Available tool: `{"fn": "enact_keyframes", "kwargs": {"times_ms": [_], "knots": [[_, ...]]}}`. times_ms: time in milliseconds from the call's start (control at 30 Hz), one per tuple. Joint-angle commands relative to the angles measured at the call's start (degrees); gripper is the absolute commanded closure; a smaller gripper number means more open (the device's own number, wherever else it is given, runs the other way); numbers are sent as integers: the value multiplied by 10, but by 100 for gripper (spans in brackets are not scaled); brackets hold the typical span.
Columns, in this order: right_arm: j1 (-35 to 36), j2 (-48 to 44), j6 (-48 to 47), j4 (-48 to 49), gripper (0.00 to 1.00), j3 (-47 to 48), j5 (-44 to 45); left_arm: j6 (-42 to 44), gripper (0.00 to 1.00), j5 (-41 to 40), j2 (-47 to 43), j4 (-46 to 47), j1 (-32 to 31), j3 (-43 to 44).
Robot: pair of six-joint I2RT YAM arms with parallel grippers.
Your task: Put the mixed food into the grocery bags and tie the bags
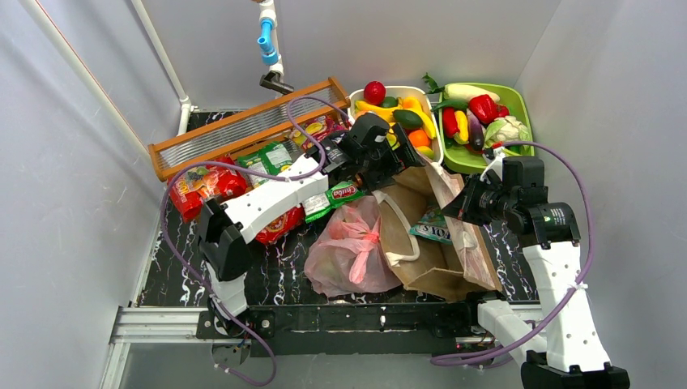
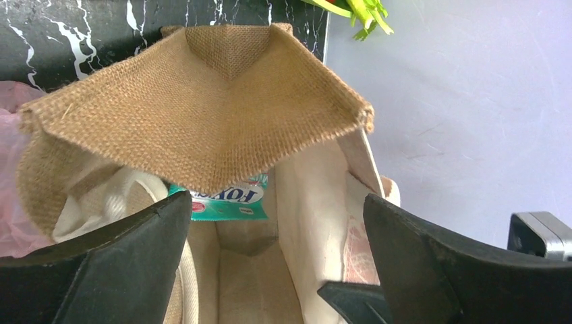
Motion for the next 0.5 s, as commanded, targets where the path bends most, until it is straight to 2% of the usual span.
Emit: {"fn": "enact_keyframes", "kwargs": {"times_ms": [0, 267, 467], "knots": [[0, -1, 3, 15, 99, 7, -24, 41, 2, -34, -63, -25, -5, 21], [0, 3, 2, 10, 99, 17, -18, 101, 2, -90, -128, -30, -7, -12], [0, 3, 3, 10, 99, 17, -20, 166, 2, -153, -169, -78, -7, -20]]}}
